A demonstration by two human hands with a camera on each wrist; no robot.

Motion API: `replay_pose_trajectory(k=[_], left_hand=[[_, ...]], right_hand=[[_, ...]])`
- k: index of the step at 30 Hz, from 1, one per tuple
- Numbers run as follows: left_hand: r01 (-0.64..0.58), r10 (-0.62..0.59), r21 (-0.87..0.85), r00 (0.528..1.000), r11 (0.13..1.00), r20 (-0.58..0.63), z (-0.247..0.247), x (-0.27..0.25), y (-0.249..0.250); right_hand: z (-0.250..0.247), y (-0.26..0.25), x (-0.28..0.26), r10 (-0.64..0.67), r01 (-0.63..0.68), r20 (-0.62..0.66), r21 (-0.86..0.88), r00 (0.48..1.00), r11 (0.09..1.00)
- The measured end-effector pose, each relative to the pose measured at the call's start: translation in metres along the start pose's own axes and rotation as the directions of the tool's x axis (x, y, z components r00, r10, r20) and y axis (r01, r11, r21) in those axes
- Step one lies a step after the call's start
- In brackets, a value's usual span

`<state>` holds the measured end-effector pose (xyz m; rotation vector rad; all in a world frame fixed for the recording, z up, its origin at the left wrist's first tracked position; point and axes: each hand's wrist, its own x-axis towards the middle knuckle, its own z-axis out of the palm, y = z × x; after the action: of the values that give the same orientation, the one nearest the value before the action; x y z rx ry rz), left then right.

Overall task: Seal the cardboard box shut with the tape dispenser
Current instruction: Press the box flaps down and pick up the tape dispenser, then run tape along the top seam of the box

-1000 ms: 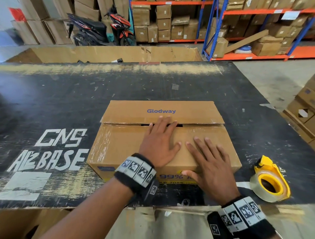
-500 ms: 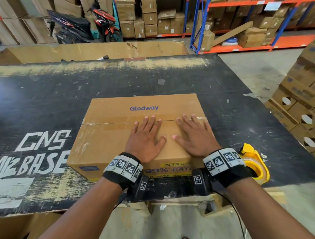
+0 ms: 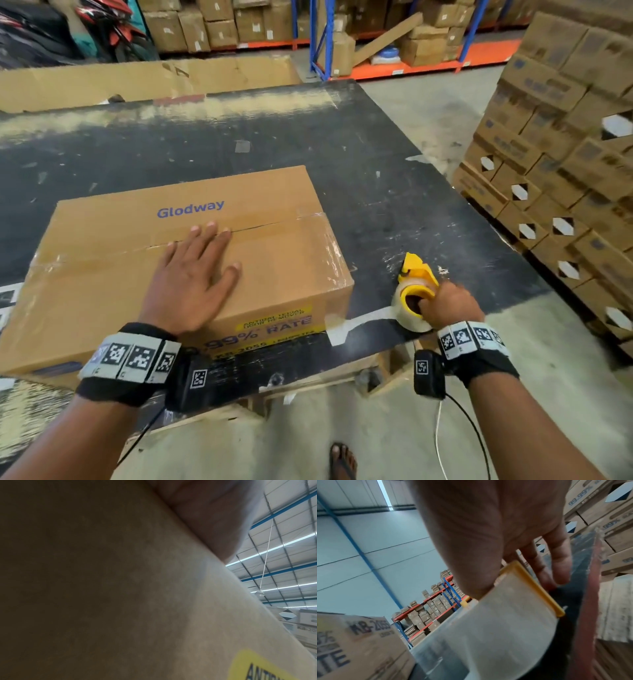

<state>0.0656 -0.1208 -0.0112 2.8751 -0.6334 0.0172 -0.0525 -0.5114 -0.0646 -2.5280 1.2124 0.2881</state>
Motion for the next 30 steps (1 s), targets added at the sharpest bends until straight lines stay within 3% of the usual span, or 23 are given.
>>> replay_pose_trajectory(k=[4, 8, 10, 12, 15, 17, 19, 22, 25, 27, 30], left_hand=[[0.020, -0.020, -0.010, 1.000, 1.000, -0.017, 0.000, 0.000, 0.000], [0.032, -0.033, -0.026, 0.999, 0.999, -0.013, -0.002, -0.002, 0.001], [0.039, -0.039, -0.026, 0.999, 0.999, -0.011, -0.004, -0.003, 0.003], [0.046, -0.046, -0.022, 0.999, 0.999, -0.009, -0.005, -0.003, 0.006], [0.056, -0.056, -0.021, 0.998, 0.998, 0.000, -0.006, -0.003, 0.007], [0.064, -0.064, -0.023, 0.998, 0.998, 0.008, -0.006, -0.003, 0.008], [0.074, -0.073, -0.024, 0.997, 0.997, 0.012, -0.006, -0.003, 0.008], [0.083, -0.082, -0.021, 0.997, 0.996, 0.014, -0.008, -0.003, 0.010], [0.089, -0.089, -0.018, 0.996, 0.996, 0.016, -0.008, -0.003, 0.011], [0.099, -0.099, -0.024, 0.995, 0.995, 0.013, -0.007, -0.003, 0.011], [0.097, -0.096, -0.068, 0.995, 0.993, 0.016, -0.010, -0.004, 0.008]], right_hand=[[-0.002, 0.001, 0.015, 0.005, -0.006, 0.010, 0.077, 1.000, 0.997], [-0.016, -0.001, 0.024, -0.111, 0.046, 0.145, 0.392, 0.983, 0.919], [-0.027, -0.004, 0.024, -0.215, 0.055, 0.186, 0.620, 0.959, 0.783], [-0.040, -0.014, 0.023, -0.273, 0.046, 0.148, 0.803, 0.950, 0.595], [-0.067, -0.041, 0.025, -0.341, 0.168, -0.018, 0.893, 0.940, 0.416], [-0.088, -0.070, 0.022, -0.463, 0.374, -0.189, 0.861, 0.866, 0.346], [-0.104, -0.105, 0.017, -0.605, 0.538, -0.273, 0.784, 0.747, 0.309], [-0.107, -0.163, 0.003, -0.791, 0.710, -0.269, 0.649, 0.550, 0.273], [-0.096, -0.207, -0.009, -0.887, 0.853, -0.236, 0.452, 0.396, 0.261], [-0.089, -0.222, -0.011, -0.922, 0.892, -0.176, 0.366, 0.344, 0.264], [-0.086, -0.230, -0.009, -0.939, 0.908, -0.115, 0.316, 0.325, 0.275]])
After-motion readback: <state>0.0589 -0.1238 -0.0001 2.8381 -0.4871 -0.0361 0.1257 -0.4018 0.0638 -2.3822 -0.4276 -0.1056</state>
